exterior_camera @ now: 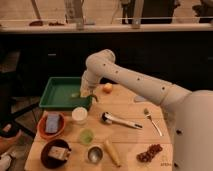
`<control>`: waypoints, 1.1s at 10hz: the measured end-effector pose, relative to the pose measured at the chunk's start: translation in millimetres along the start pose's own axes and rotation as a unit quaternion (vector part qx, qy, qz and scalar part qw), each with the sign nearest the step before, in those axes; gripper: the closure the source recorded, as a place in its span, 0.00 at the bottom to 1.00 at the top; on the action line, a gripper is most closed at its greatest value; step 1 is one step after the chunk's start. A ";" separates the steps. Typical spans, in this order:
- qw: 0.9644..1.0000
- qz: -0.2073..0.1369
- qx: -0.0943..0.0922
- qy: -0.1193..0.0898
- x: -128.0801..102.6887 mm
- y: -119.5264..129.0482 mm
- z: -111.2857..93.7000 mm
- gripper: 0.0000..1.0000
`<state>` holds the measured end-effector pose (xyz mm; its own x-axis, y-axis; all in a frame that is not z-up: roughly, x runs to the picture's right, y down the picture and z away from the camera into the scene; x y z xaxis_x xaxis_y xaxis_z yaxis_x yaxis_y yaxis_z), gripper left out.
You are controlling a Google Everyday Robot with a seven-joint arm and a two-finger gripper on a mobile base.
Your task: Place pepper in table surface
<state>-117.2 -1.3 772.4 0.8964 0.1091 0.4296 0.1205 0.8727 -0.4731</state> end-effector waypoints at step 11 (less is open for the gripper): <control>0.999 0.030 0.017 0.016 17.1 -46.4 -9.0 1.00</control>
<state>-103.6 -44.2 794.7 0.9149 0.1475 0.3759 0.0516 0.8805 -0.4712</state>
